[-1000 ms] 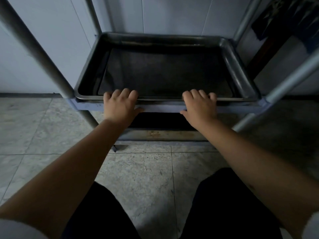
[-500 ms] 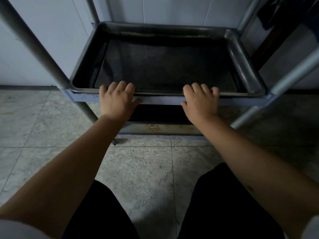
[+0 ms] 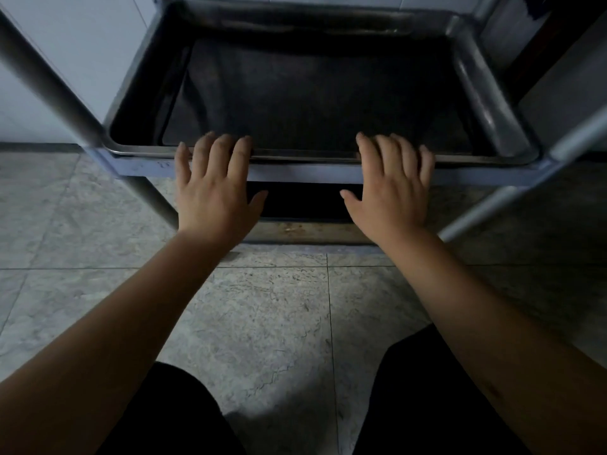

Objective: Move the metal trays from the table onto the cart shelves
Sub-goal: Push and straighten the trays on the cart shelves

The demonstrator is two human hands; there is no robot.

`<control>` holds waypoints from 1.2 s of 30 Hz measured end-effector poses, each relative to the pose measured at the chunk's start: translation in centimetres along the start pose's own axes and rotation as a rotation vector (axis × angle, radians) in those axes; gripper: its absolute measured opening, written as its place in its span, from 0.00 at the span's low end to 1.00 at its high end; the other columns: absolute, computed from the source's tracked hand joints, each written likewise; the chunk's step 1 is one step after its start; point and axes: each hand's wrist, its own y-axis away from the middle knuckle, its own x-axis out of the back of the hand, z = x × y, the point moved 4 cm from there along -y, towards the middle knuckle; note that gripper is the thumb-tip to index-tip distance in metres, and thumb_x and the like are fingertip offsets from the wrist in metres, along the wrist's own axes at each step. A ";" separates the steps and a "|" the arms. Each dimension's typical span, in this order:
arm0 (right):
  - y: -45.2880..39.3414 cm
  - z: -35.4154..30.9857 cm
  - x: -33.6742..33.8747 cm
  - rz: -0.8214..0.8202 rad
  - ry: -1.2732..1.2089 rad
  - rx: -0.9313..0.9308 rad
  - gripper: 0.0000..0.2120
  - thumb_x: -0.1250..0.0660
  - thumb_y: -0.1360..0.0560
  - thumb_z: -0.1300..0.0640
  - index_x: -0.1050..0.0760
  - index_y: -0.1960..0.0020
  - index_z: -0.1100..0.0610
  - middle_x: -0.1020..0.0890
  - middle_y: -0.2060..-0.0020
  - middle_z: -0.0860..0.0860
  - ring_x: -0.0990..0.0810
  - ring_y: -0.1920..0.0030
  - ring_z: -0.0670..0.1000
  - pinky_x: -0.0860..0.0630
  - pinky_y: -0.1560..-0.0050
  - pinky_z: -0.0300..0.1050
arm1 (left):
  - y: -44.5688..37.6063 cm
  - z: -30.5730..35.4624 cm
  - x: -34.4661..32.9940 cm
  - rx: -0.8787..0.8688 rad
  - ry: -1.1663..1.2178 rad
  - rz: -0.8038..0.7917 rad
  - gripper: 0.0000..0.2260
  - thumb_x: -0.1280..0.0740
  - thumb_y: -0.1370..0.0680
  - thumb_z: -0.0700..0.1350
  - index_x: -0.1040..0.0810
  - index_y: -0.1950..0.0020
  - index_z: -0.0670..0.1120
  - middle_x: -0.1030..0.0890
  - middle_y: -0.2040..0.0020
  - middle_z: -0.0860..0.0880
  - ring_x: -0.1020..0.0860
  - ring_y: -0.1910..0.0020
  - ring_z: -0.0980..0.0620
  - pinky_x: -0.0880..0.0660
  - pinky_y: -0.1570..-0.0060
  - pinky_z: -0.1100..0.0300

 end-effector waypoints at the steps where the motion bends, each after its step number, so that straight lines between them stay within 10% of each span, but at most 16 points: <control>1: 0.6 -0.2 -0.3 -0.009 -0.034 -0.005 0.44 0.27 0.34 0.42 0.41 0.24 0.54 0.33 0.28 0.56 0.39 0.27 0.59 0.51 0.28 0.61 | 0.9 0.2 -0.5 0.011 0.054 -0.014 0.38 0.32 0.26 0.58 0.40 0.22 0.44 0.37 0.23 0.38 0.43 0.23 0.36 0.51 0.26 0.35; 4: 4.0 -2.3 -1.4 -0.093 -0.192 0.179 0.50 0.30 0.31 0.40 0.53 0.20 0.54 0.48 0.21 0.57 0.55 0.22 0.58 0.61 0.26 0.60 | 4.4 2.4 -2.6 -0.201 0.185 -0.179 0.43 0.41 0.24 0.64 0.56 0.18 0.46 0.60 0.19 0.43 0.61 0.20 0.39 0.59 0.26 0.37; 7: 7.6 -4.7 -3.9 -0.302 -0.313 0.416 0.43 0.36 0.27 0.37 0.50 0.20 0.52 0.45 0.21 0.55 0.51 0.21 0.55 0.50 0.25 0.62 | 6.7 3.6 -6.4 -0.399 0.179 -0.409 0.41 0.44 0.23 0.66 0.53 0.18 0.45 0.53 0.18 0.42 0.57 0.20 0.43 0.53 0.24 0.38; 17: 7.2 -1.0 -22.5 -0.897 -0.113 0.115 0.57 0.34 0.34 0.27 0.62 0.21 0.50 0.60 0.21 0.51 0.60 0.22 0.53 0.54 0.26 0.61 | 6.1 -3.2 -23.4 -0.215 -0.040 -0.791 0.49 0.45 0.27 0.75 0.60 0.18 0.48 0.60 0.18 0.47 0.60 0.20 0.46 0.54 0.24 0.38; 30: 9.0 1.4 -29.5 -0.693 0.042 0.199 0.50 0.26 0.36 0.37 0.47 0.23 0.49 0.31 0.33 0.56 0.35 0.33 0.60 0.40 0.32 0.60 | 6.2 -5.5 -30.2 -0.234 -0.034 -0.607 0.47 0.31 0.29 0.69 0.44 0.19 0.47 0.30 0.27 0.40 0.32 0.29 0.37 0.39 0.28 0.40; 36: 9.1 2.3 -29.3 -0.735 0.014 0.096 0.33 0.26 0.38 0.36 0.31 0.42 0.51 0.28 0.46 0.55 0.29 0.45 0.59 0.29 0.50 0.53 | 6.5 -5.0 -29.1 -0.168 -0.003 -0.604 0.34 0.27 0.30 0.65 0.29 0.33 0.46 0.24 0.38 0.42 0.28 0.38 0.38 0.29 0.42 0.42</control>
